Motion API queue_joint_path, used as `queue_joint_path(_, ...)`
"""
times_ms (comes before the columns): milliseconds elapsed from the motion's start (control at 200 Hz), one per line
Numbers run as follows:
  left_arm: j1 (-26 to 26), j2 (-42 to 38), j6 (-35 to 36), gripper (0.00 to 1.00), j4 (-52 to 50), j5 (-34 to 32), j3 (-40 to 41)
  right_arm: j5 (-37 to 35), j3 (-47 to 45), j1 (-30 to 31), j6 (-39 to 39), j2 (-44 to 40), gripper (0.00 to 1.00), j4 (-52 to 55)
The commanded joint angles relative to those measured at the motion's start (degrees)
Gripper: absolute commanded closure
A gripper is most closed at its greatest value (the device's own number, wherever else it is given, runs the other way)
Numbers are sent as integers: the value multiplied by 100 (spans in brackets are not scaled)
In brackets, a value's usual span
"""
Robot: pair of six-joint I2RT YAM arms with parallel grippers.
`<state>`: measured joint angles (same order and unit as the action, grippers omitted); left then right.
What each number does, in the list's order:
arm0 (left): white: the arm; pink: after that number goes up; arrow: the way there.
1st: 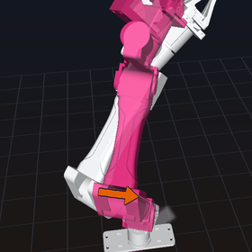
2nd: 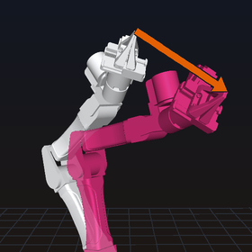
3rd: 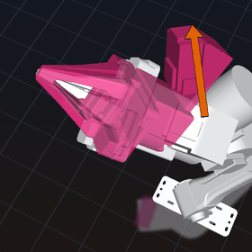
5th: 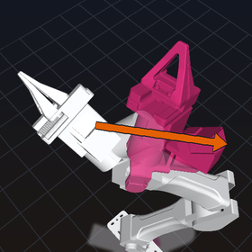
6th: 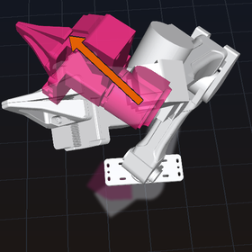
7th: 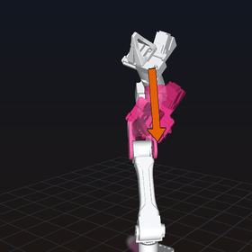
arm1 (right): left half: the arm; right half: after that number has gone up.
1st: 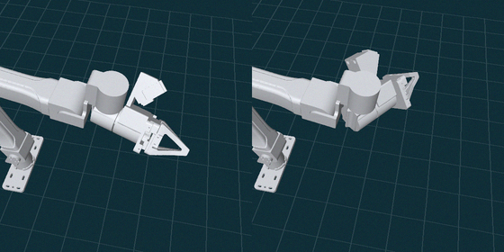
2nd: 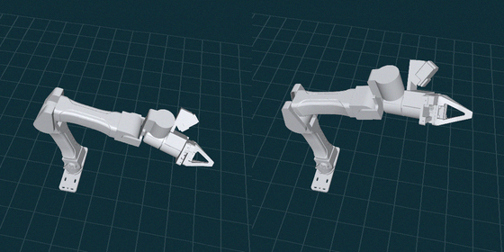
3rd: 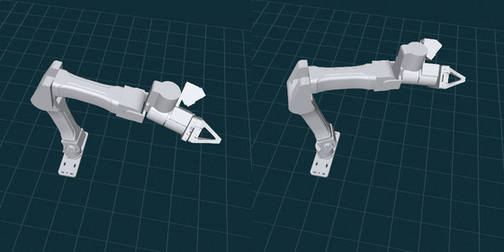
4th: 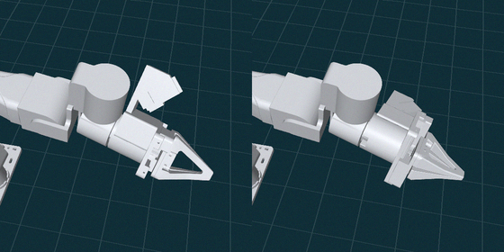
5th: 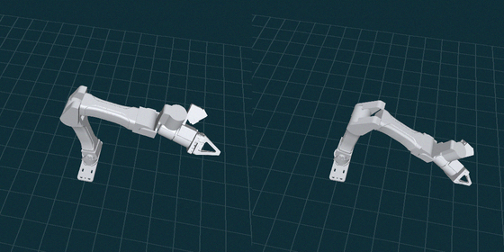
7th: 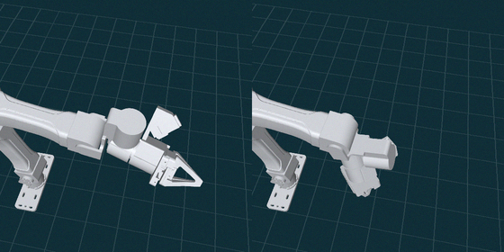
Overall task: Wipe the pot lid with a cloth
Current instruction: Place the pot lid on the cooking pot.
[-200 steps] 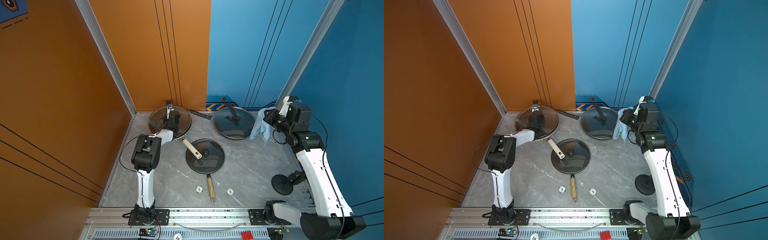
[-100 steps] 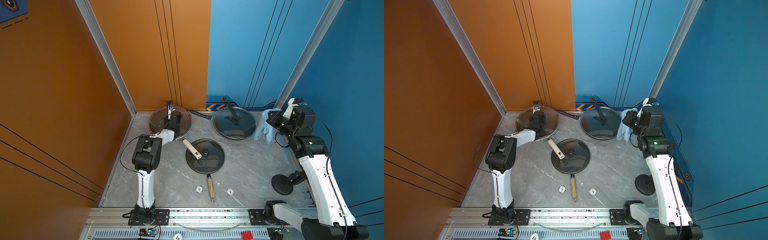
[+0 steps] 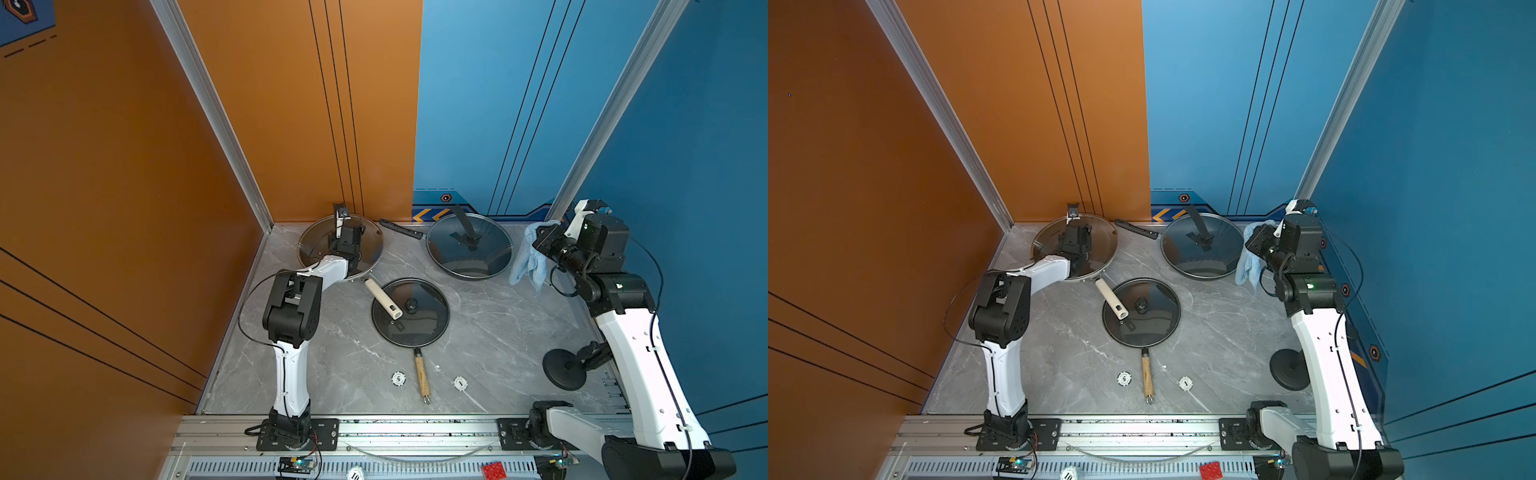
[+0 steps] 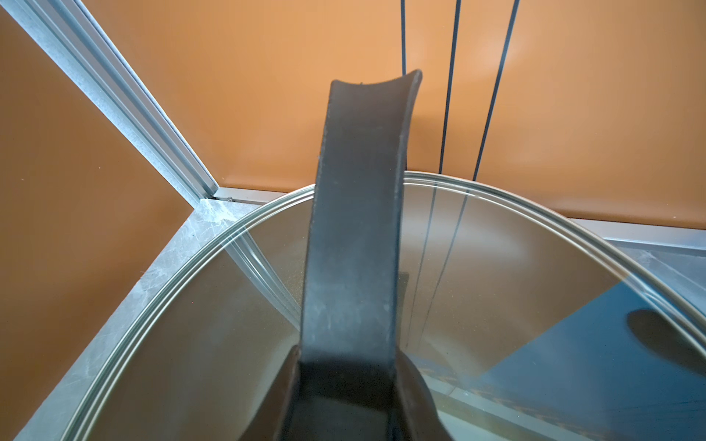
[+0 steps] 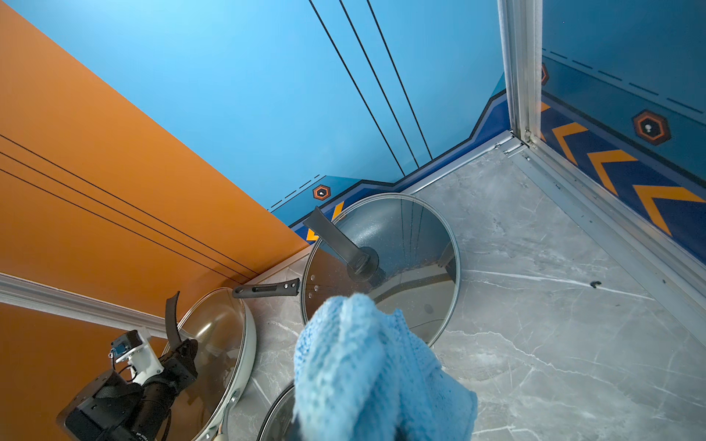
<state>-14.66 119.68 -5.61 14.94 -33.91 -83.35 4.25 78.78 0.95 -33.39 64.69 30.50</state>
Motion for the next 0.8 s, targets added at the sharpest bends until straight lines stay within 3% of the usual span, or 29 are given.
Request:
queue_joint_path(0, -143, -208, -205, 100, -196, -65, -188, -22, -42, -73, 113, -136, 98, 68)
queue_joint_path(110, -129, -225, -519, 95, -500, -204, -194, 31, -30, -119, 154, -158, 97, 116)
queue_joint_path(390, -132, -641, -687, 50, -707, -83, -169, 326, 36, -271, 249, -86, 98, 114)
queue_joint_path(646, -316, -1410, -549, 33, -704, 140, 73, 649, 50, -348, 424, 13, 97, 114)
queue_joint_path(706, -424, -1585, -534, 22, -719, 394, 140, 730, 36, -364, 479, 34, 97, 114)
queue_joint_path(721, -454, -1619, -540, 16, -731, 473, 159, 760, 37, -371, 494, 36, 96, 114)
queue_joint_path(741, -505, -1669, -546, 0, -769, 556, 175, 796, 24, -376, 514, 52, 96, 114)
queue_joint_path(796, -701, -1757, -599, 2, -970, 707, 172, 926, 18, -401, 580, 92, 96, 111)
